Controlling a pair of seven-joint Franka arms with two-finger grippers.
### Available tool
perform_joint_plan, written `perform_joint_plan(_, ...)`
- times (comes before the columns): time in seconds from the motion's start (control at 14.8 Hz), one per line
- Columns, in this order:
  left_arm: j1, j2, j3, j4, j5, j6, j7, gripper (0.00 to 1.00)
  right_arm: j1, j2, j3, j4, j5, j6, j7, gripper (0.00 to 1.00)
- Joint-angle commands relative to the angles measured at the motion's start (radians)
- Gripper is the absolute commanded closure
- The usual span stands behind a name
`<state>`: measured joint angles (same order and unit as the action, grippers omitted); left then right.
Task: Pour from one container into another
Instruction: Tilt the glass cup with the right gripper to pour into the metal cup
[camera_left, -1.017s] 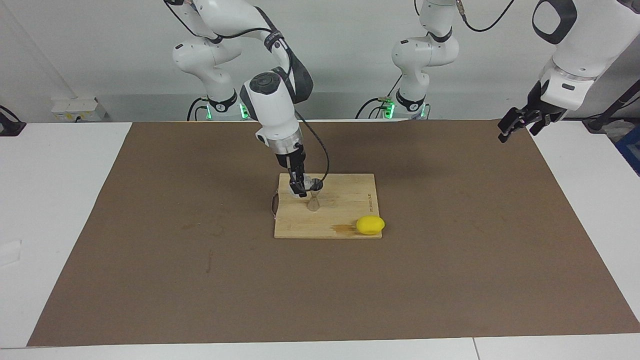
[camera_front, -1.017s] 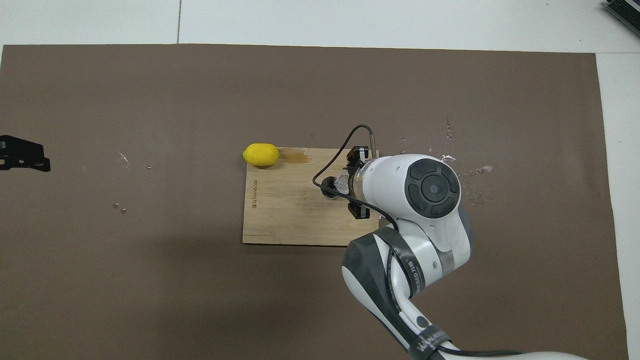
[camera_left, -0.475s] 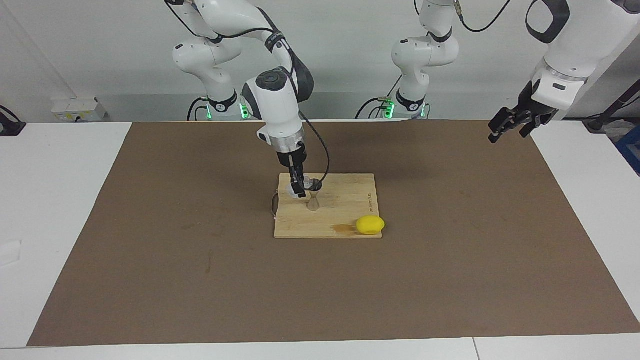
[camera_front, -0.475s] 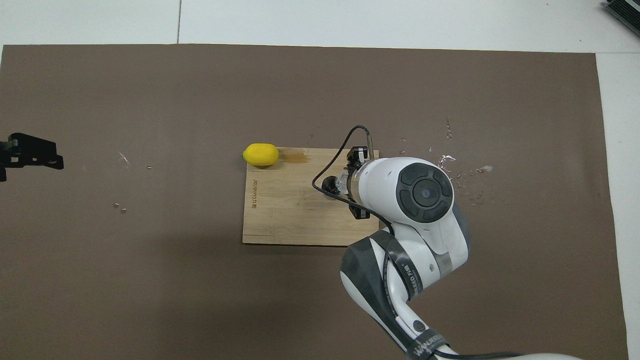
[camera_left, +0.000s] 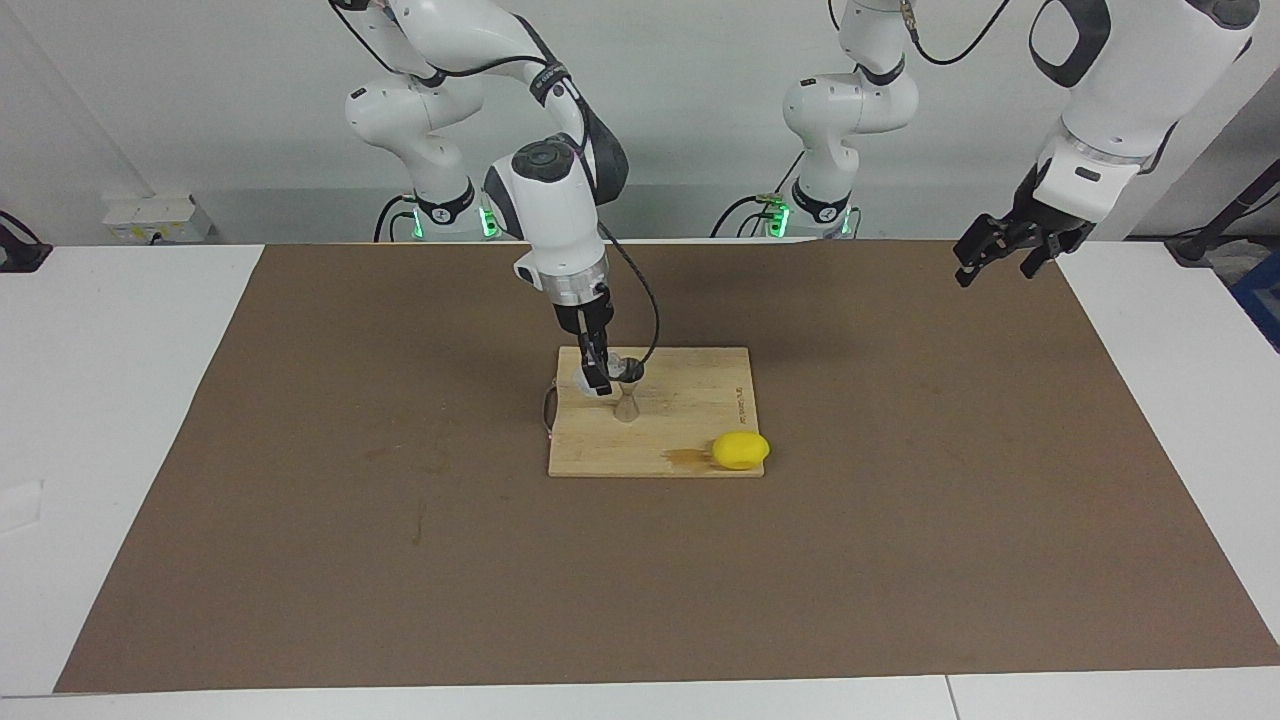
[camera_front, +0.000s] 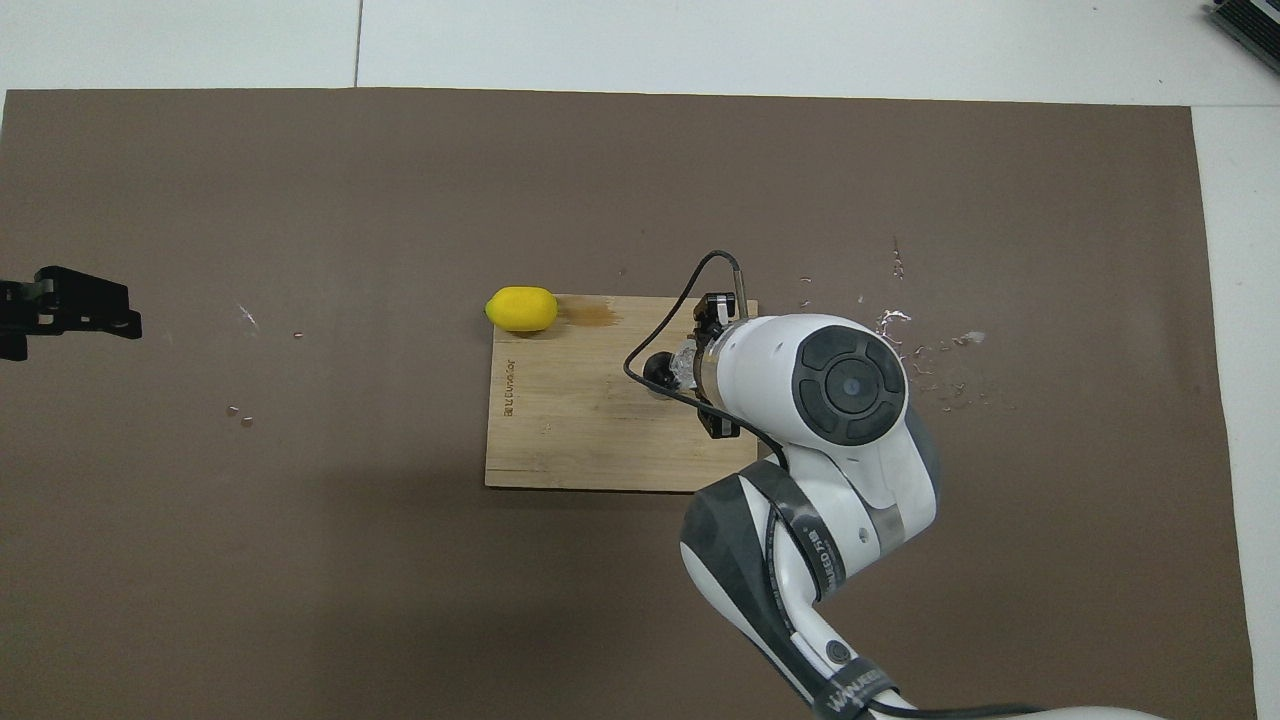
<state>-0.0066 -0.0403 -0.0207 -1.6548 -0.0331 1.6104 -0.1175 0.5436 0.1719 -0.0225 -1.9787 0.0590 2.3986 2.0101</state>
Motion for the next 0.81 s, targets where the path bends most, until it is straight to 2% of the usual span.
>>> perform_joint_plan(0.0, -0.01, -0.006, 0.01, -0.008, -0.007, 0.011, -0.005, 0.0, 0.004, 0.004, -0.002, 0.014, -0.031, -0.004, 0.039, 1.0)
perform_joint_plan(0.75, -0.01, -0.006, 0.01, -0.007, -0.008, 0.009, -0.016, 0.0, 0.004, 0.004, -0.002, 0.014, -0.031, -0.004, 0.039, 1.0)
